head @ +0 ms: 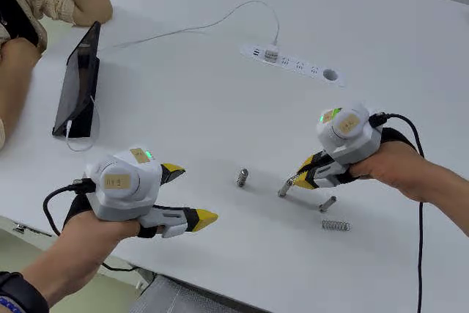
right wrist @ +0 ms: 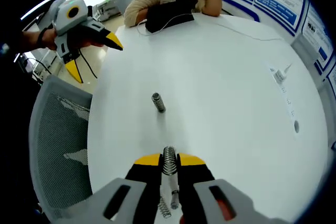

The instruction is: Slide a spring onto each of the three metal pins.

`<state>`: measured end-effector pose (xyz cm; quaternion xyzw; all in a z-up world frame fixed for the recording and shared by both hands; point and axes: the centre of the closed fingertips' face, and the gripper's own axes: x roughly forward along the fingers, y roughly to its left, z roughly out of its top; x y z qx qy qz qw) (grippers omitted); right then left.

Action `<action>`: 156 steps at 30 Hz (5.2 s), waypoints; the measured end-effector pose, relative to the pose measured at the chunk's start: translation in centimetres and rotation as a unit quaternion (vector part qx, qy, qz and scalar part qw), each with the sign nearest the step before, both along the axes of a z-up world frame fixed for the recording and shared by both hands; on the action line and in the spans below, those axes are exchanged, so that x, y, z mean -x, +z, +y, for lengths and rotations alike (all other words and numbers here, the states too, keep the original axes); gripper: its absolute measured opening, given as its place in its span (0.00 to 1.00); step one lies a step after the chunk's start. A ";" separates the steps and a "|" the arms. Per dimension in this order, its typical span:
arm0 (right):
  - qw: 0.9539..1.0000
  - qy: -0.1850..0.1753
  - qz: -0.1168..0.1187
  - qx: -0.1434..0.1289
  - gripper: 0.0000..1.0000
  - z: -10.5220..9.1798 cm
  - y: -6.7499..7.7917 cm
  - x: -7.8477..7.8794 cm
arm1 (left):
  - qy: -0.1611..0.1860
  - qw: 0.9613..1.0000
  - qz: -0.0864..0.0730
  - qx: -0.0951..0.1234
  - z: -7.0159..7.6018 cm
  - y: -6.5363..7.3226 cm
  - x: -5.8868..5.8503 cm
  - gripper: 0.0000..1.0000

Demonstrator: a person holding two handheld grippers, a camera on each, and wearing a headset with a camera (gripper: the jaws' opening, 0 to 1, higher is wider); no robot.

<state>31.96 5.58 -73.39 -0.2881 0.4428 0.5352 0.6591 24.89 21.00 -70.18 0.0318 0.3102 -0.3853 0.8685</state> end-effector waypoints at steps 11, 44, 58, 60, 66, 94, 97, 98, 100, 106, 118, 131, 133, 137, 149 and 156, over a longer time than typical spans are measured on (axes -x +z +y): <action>1.000 0.013 -0.003 0.011 0.13 0.6 -0.4 0.1 | 0.003 1.000 0.002 0.002 0.1 -0.1 0.1 0.64; 0.998 0.044 -0.021 0.034 0.13 1.8 -3.2 -0.1 | 0.013 1.000 0.006 -0.004 1.4 -0.2 0.4 0.64; 0.998 0.044 -0.017 0.041 0.13 1.7 -4.8 0.1 | 0.013 1.000 0.008 -0.005 1.7 0.0 0.5 0.64; 0.998 0.043 -0.017 0.043 0.13 1.6 -4.9 0.1 | 0.013 1.000 0.008 -0.005 1.6 0.0 0.5 0.64; 0.998 0.043 -0.021 0.045 0.20 1.4 -4.7 0.0 | 0.013 1.000 0.007 -0.006 1.7 0.0 0.5 0.64; 0.981 -0.159 -0.063 -0.090 0.43 -1.3 0.2 -0.6 | -0.001 1.000 0.001 0.007 0.1 1.2 0.7 0.64; 0.977 -0.178 -0.068 -0.100 0.44 -1.9 0.5 -0.4 | -0.002 1.000 0.000 0.008 -0.1 1.3 0.6 0.64; 0.976 -0.181 -0.070 -0.098 0.44 -2.2 0.6 -0.3 | -0.002 1.000 0.000 0.009 -0.1 1.4 0.6 0.64; 0.973 -0.194 -0.075 -0.099 0.45 -2.8 0.8 -0.2 | -0.002 1.000 0.000 0.011 -0.2 1.4 0.4 0.64; 0.962 -0.232 -0.086 -0.116 0.48 -4.5 1.6 0.6 | -0.009 1.000 0.000 0.011 -0.9 1.4 0.2 0.64; 0.943 -0.291 -0.088 -0.138 0.54 -8.3 1.8 3.3 | -0.036 0.999 0.002 0.008 -3.1 1.3 0.2 0.65; 0.924 -0.339 -0.077 -0.157 0.61 -11.1 1.3 6.0 | -0.072 0.997 0.001 0.005 -6.1 1.5 0.0 0.67; 0.922 -0.344 -0.075 -0.160 0.62 -11.5 1.2 6.3 | -0.076 0.997 0.002 0.004 -6.5 1.5 0.0 0.67; 0.918 -0.355 -0.074 -0.163 0.64 -12.3 1.2 6.9 | -0.086 0.996 0.003 0.004 -7.4 1.4 -0.1 0.67; 0.910 -0.369 -0.070 -0.176 0.70 -13.7 1.3 8.5 | -0.118 0.993 0.006 0.002 -10.4 1.0 0.2 0.67; 0.910 -0.371 -0.062 -0.174 0.71 -14.0 0.8 9.7 | -0.147 0.989 0.010 -0.003 -12.7 0.7 1.1 0.68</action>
